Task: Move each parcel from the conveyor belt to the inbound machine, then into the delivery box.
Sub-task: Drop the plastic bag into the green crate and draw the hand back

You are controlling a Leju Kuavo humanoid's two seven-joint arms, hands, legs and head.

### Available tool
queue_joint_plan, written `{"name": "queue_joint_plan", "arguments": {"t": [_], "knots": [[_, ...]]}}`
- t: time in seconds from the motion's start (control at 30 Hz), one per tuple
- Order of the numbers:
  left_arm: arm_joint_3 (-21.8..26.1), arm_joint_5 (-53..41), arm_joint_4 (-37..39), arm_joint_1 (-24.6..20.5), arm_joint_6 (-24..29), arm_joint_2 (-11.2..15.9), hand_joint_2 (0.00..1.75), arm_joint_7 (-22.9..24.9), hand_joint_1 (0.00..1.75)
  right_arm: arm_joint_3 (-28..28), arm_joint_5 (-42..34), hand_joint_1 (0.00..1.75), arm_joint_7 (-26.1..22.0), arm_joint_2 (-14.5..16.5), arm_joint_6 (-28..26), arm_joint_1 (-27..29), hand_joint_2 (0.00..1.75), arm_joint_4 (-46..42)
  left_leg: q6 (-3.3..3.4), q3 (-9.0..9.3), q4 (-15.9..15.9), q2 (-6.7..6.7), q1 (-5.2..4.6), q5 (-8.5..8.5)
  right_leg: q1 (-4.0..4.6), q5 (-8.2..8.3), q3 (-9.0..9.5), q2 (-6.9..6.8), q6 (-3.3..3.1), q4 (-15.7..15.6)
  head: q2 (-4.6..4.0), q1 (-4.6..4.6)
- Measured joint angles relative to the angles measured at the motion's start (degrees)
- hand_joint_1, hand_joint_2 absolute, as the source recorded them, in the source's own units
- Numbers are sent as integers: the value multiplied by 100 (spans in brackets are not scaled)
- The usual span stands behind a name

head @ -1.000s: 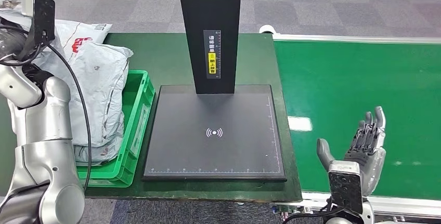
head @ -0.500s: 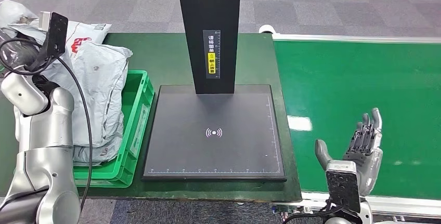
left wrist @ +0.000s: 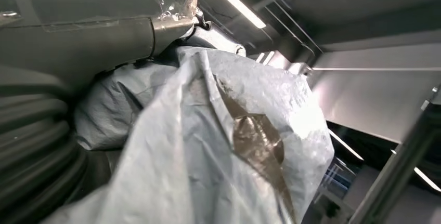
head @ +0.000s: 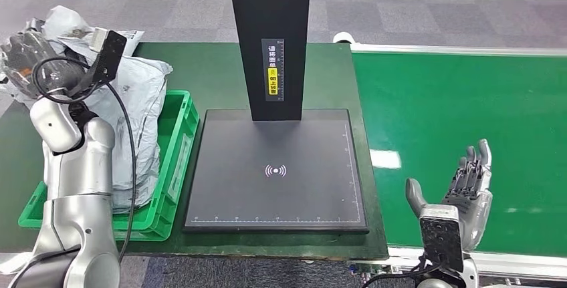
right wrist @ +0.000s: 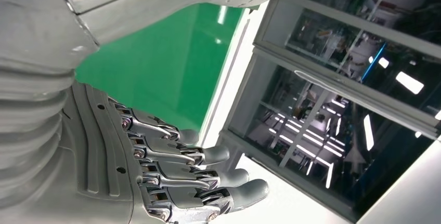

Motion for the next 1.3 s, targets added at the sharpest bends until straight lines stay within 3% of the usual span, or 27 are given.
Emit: {"name": "queue_joint_plan", "arguments": {"t": [0.2, 0.4, 0.53, 0.73, 1.1, 1.3], "knots": [[-50, 219, -176, 259, -375, -395, 175, -308, 175, -16, -87, 0, 1, 0, -45, 41, 175, -1, 1, 0, 1, -3, -1, -1, 1, 0, 0, -1, 0, -3, 0, 0], [-290, 443, -222, 457, -772, -578, 175, -416, 175, -27, -159, 0, -22, 0, -47, 131, 175, -2, 1, 1, 1, 4, -1, -2, 1, 0, -4, 4, 0, -3, 0, 0], [-443, 969, 50, 476, -1143, -663, 175, -770, 175, -52, -205, 0, -79, 0, -1, 161, 175, -2, 1, 2, 1, 0, -1, -2, 1, 0, 0, 0, 0, -3, 0, 0], [-644, 1152, 753, 486, -1058, -733, 175, -831, 175, -69, -232, 0, -106, 0, 44, 190, 175, -2, 1, 4, 1, 3, -1, -2, -1, 1, 2, 4, 1, -3, 0, 1], [-660, 1068, 1729, 452, -715, -710, 175, -591, 175, -126, -237, 0, -121, 0, 88, 239, 175, -2, 0, 5, 0, 3, -1, -2, 3, 0, 1, 4, 0, -3, 0, 0], [-628, 620, 1930, 479, -359, -603, 175, 121, 175, -128, -206, 0, -117, 0, 152, 234, 175, -2, 0, 5, -1, 5, 0, -2, 2, 0, 5, 4, 0, -2, 0, 1]]}}
